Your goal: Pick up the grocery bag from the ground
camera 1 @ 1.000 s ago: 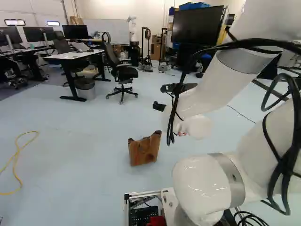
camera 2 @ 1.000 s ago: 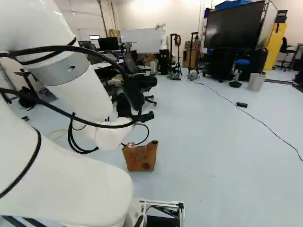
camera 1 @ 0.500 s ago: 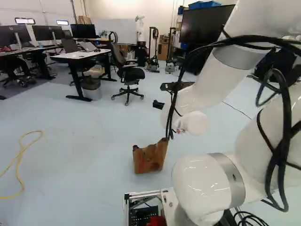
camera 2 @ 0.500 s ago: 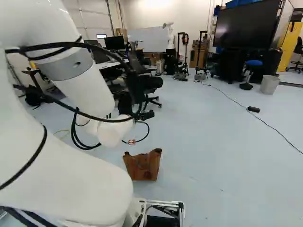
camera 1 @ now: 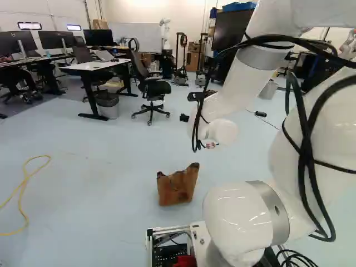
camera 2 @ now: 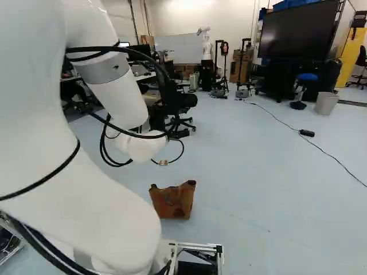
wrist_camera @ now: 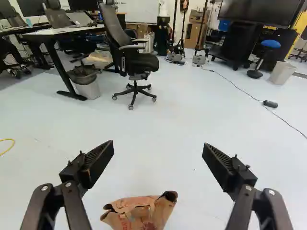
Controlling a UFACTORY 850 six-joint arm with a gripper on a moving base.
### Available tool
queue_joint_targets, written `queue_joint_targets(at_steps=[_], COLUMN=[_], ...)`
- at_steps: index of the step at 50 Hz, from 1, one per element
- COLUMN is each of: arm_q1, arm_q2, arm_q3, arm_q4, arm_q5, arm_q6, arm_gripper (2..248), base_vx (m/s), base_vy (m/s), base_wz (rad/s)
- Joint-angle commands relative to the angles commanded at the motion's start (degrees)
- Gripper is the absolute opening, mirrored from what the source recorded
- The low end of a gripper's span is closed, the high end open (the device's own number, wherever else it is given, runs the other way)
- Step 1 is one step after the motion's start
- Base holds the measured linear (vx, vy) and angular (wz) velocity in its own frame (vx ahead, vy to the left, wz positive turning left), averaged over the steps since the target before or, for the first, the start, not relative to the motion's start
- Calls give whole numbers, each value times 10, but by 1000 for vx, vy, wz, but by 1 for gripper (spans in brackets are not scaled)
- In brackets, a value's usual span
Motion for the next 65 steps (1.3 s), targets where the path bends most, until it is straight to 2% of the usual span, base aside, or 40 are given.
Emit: queue_joint_targets(at_steps=[37, 65], arm_q1=[-1, 11], arm_q2=[-165, -283], arm_q3=[-125, -226], arm_q4=[-1, -23], arm_q5=[-83, -159], arm_q6=[0, 0], arm_gripper=[247, 247], base_vx=[0, 0], base_vy=[0, 0], base_wz=[0, 0])
